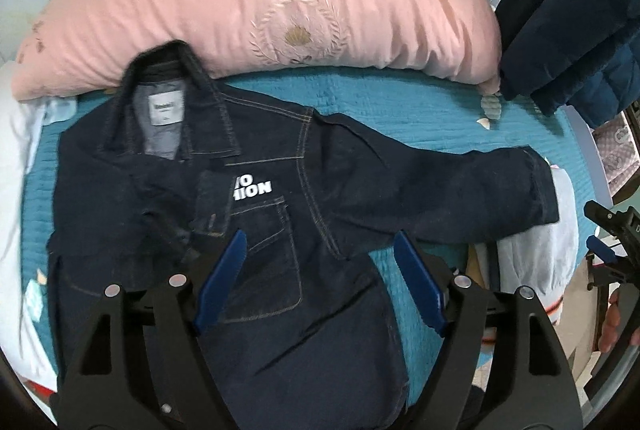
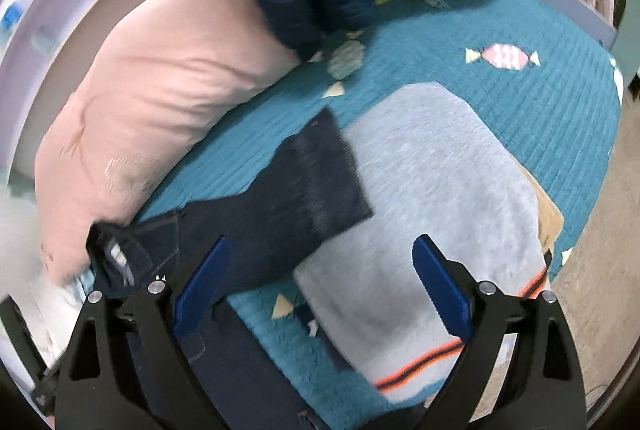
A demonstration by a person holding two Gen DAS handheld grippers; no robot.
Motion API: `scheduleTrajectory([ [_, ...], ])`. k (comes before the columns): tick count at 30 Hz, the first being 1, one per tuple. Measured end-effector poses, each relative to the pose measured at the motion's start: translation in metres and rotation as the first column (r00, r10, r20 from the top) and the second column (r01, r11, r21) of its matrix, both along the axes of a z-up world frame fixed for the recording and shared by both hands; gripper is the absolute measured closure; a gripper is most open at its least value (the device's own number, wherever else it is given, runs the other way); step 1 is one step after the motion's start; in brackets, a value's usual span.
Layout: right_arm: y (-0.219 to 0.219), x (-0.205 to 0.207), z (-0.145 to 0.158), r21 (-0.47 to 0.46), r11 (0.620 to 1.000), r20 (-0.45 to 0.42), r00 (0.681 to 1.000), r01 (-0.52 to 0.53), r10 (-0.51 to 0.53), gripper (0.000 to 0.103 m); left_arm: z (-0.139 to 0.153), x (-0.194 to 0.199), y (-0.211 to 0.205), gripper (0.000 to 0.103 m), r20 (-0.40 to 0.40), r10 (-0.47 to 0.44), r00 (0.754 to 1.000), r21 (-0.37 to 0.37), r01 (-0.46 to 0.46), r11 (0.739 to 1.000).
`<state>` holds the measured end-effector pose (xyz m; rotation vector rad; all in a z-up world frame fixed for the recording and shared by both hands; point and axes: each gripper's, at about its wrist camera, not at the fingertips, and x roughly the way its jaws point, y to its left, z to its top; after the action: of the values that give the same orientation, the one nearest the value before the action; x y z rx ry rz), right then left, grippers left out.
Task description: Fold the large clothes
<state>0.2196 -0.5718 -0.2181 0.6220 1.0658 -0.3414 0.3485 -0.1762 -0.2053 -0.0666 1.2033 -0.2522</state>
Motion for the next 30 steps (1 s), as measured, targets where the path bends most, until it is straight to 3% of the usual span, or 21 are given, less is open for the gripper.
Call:
scheduleTrajectory([
  [7, -0.023, 0.03, -0.049, 0.111, 0.993, -0.06, 0.998, 0.038, -0.032, 0.016, -0.039, 0.035, -0.003, 0.028, -0.075, 0.03, 0.997, -0.048, -0.034, 0.998],
  [9, -0.021, 0.036, -0.06, 0.156, 0.987, -0.059, 0.998, 0.031, -0.022, 0.03, -0.049, 0.043, -0.003, 0.037, -0.094, 0.038, 0.995, -0.059, -0.044, 0.997],
  [10, -0.018, 0.039, -0.063, 0.157, 0.987, -0.057, 0.998, 0.02, -0.011, 0.034, -0.054, 0.047, -0.002, 0.048, -0.108, 0.042, 0.993, -0.07, -0.049, 0.996],
  [12, -0.014, 0.043, -0.064, 0.108, 0.994, -0.077, 0.997, 0.028, -0.02, 0.042, -0.067, 0.055, 0.0, 0.063, -0.143, 0.053, 0.988, -0.101, -0.068, 0.993],
  [14, -0.011, 0.042, -0.063, 0.059, 0.997, -0.095, 0.995, 0.049, -0.044, 0.056, -0.081, 0.064, 0.002, 0.087, -0.176, 0.067, 0.982, -0.125, -0.09, 0.988],
  [16, -0.009, 0.04, -0.059, 0.038, 0.999, -0.077, 0.997, 0.034, -0.031, 0.062, -0.089, 0.069, 0.002, 0.1, -0.191, 0.066, 0.979, -0.145, -0.094, 0.985],
  [17, -0.008, 0.037, -0.055, 0.031, 0.999, -0.056, 0.998, 0.021, -0.019, 0.077, -0.096, 0.073, 0.001, 0.102, -0.202, 0.068, 0.977, -0.134, -0.097, 0.986],
  [19, -0.007, 0.034, -0.046, 0.052, 0.999, -0.005, 1.0, 0.001, -0.001, 0.087, -0.106, 0.078, -0.003, 0.103, -0.212, 0.064, 0.975, -0.102, -0.087, 0.991],
  [22, -0.012, 0.039, -0.041, 0.088, 0.996, 0.036, 0.999, -0.011, 0.008, 0.088, -0.126, 0.083, -0.007, 0.103, -0.249, 0.067, 0.966, -0.04, -0.08, 0.996],
  [26, -0.016, 0.053, -0.057, 0.072, 0.997, -0.033, 0.999, 0.002, 0.0, 0.085, -0.155, 0.076, -0.009, 0.103, -0.283, 0.088, 0.955, 0.047, -0.078, 0.996],
  [30, -0.016, 0.058, -0.078, 0.123, 0.992, -0.024, 1.0, -0.001, 0.004, 0.088, -0.175, 0.068, -0.021, 0.103, -0.258, 0.073, 0.963, 0.129, -0.04, 0.991],
])
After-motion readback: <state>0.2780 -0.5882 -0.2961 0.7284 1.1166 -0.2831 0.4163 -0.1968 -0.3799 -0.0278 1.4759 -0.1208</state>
